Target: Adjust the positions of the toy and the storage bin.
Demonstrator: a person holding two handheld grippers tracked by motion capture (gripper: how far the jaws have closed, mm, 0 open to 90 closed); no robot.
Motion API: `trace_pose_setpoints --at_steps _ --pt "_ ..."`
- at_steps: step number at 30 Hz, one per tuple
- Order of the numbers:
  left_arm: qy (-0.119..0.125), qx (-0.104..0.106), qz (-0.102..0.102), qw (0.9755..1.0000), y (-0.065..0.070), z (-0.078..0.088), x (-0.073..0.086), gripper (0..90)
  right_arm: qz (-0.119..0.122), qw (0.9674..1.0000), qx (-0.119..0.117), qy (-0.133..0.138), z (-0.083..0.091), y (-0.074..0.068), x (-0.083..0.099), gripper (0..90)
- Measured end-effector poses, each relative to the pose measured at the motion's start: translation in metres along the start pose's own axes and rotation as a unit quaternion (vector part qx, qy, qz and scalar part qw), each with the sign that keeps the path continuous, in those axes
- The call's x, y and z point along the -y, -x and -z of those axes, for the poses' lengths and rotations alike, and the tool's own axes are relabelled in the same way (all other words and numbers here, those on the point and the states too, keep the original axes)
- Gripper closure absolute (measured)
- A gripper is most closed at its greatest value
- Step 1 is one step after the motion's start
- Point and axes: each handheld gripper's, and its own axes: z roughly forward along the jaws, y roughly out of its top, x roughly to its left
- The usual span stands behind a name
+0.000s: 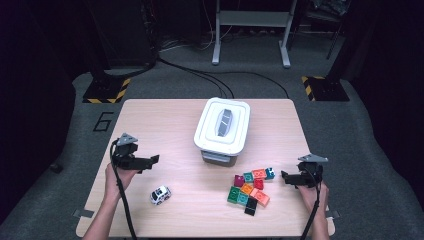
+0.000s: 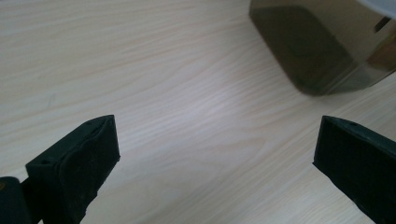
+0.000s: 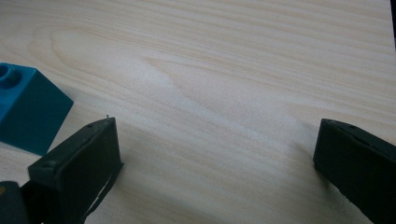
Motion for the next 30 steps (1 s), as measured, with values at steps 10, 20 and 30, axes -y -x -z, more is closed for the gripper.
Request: trace_pose_setpoints --at_steps 10,20,30 --pt "0.003 0.016 -0.040 0.9991 0.039 -0.020 -0.048 0.2 0.001 1.0000 0.001 -0.001 0.000 0.001 0.000 0.4" --pt "-0.007 0.018 -0.068 0.9975 0.076 -0.050 -0.083 0.2 0.000 1.0000 0.002 0.003 0.001 0.002 0.000 1.6" --pt "-0.004 0.031 -0.083 0.9961 0.113 -0.085 -0.113 0.2 -0.001 1.0000 0.002 0.004 0.001 0.002 0.001 1.9"
